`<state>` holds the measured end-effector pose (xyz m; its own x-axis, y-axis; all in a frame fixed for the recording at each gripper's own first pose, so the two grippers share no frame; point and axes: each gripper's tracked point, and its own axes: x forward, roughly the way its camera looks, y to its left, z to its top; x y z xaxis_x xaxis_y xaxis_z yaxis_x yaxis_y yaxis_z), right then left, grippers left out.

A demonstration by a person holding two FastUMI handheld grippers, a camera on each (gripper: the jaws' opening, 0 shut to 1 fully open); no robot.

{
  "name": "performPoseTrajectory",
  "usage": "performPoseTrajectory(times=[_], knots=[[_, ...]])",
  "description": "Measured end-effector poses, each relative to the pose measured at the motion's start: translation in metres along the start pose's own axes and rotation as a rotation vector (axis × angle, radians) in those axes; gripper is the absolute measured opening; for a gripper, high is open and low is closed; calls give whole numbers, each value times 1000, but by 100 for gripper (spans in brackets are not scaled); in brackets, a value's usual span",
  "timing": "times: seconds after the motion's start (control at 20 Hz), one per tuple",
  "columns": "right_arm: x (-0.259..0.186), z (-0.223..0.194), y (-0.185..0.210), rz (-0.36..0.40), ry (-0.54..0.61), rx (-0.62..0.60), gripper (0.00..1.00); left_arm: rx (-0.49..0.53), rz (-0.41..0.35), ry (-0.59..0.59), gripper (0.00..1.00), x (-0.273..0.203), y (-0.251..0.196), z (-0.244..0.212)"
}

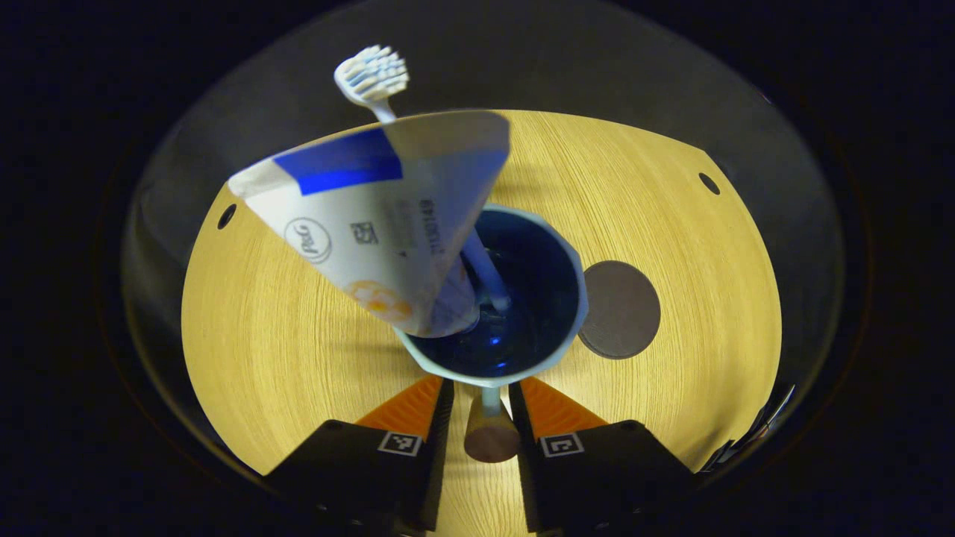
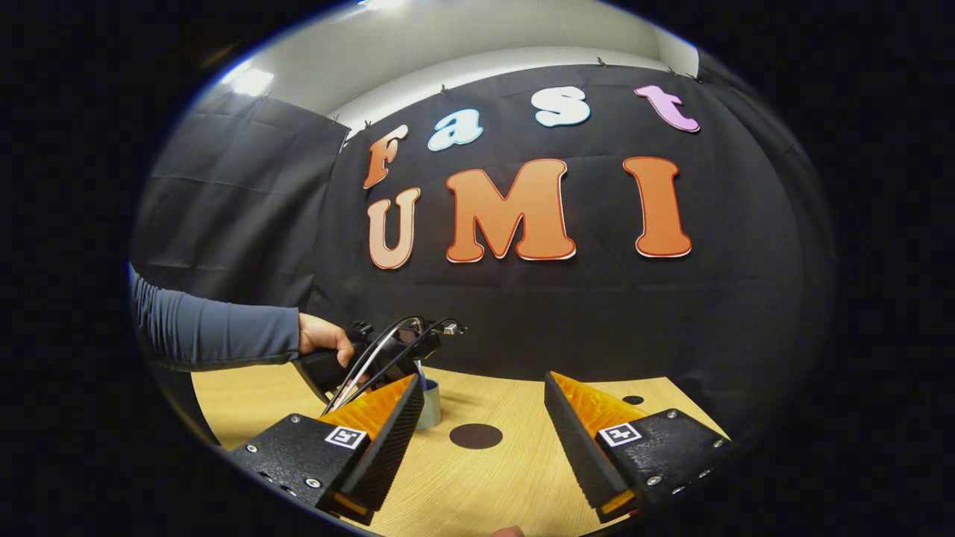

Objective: Put the toothbrush and toothpaste on the desktop into the cup, then pick up the cup and place it on the coaster on the desktop.

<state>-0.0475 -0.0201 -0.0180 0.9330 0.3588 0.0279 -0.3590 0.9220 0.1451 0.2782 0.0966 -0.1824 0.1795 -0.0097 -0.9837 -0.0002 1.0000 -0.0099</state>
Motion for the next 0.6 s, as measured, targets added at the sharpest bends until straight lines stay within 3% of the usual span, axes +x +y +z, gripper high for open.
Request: performPoseTrajectory(times=[0.15, 0.2, 0.6], knots=[[2, -5, 2, 2, 10, 15, 98, -3, 13, -1, 43, 18, -6, 14], [1, -2, 4, 6, 0, 21, 100, -4, 15, -4, 29, 15, -10, 17], [0, -7, -10, -49, 4, 14, 97, -41, 22, -65, 26, -20, 1, 4]])
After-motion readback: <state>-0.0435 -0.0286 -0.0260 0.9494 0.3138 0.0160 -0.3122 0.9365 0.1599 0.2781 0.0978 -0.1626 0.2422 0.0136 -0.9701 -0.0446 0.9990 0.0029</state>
